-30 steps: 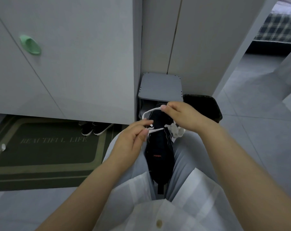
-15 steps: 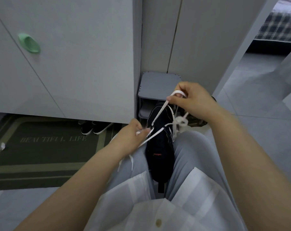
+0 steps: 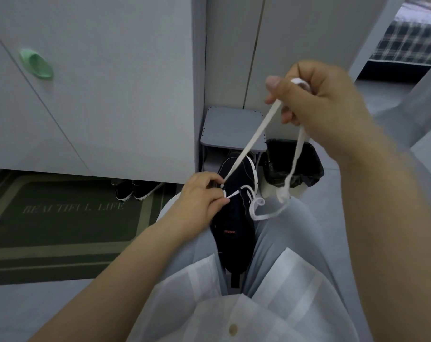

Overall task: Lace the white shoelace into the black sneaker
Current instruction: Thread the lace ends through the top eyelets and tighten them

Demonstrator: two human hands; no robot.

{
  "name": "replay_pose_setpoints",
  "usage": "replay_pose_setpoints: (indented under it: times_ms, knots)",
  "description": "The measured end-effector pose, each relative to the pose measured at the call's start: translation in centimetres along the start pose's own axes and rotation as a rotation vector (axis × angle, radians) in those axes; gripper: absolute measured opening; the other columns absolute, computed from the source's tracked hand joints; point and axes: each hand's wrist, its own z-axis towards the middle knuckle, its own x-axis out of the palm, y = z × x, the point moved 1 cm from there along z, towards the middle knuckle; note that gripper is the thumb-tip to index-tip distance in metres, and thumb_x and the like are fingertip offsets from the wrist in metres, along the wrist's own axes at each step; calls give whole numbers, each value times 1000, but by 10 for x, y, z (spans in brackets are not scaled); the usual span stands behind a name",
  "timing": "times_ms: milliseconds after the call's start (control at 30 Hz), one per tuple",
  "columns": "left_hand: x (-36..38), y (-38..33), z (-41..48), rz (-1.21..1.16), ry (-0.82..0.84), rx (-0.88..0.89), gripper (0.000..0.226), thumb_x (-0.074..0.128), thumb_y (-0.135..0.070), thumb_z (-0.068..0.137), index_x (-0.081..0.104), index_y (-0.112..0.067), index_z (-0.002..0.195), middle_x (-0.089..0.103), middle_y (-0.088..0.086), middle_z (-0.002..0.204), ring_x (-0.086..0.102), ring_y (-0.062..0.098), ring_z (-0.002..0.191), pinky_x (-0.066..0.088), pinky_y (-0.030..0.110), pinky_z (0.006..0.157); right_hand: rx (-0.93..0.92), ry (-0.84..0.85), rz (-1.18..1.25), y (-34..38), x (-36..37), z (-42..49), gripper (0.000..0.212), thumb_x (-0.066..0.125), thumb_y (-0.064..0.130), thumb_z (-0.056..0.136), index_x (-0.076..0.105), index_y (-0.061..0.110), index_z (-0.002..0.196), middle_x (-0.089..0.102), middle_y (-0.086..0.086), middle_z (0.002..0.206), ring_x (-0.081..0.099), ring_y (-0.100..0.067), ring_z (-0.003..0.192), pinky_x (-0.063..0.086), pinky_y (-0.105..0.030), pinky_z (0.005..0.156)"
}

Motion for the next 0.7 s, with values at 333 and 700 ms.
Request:
replay_pose_setpoints:
  times_ms: [333, 700]
  knots:
    - [-11, -27, -27, -604, 105, -206, 29, 38, -37, 92, 66, -29, 92, 68, -13, 103, 63, 6, 97, 48, 24, 90, 252, 411, -345, -79, 57, 0, 35, 49, 42, 93, 48, 12, 75, 54, -3, 72, 49, -18, 65, 40, -32, 66]
    - [15, -25, -12, -474, 83, -199, 32, 39, -31, 93, 65, -13, 96, 59, -1, 83, 52, 1, 77, 37, 6, 67, 144, 389, -241, -103, 68, -10, 18, 63, 21, 87, 54, 9, 77, 44, 8, 91, 52, -9, 75, 43, -15, 76]
